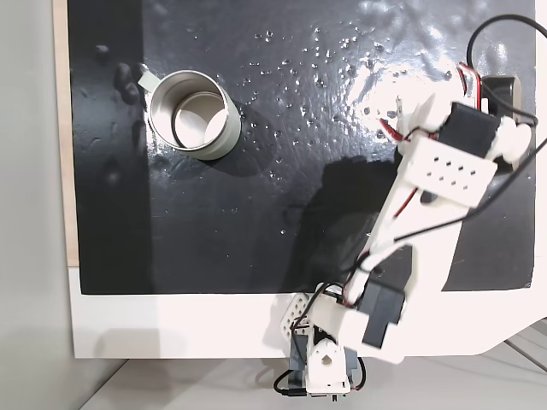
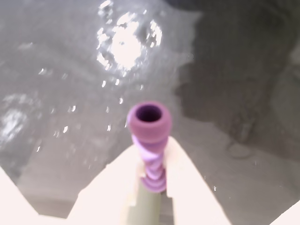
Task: Grasp a pengrip and put it in the cup.
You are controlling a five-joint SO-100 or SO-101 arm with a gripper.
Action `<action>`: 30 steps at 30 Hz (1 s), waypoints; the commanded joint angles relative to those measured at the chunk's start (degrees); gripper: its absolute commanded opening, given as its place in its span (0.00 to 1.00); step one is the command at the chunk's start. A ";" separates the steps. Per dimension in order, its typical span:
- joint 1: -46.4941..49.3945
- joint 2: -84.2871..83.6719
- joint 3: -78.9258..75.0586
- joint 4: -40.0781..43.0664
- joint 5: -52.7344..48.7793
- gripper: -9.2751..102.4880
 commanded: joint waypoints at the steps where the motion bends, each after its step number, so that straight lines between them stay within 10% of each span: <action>1: -2.20 10.72 0.70 0.70 0.70 0.08; 30: -38.41 -8.96 -34.19 0.53 19.86 0.08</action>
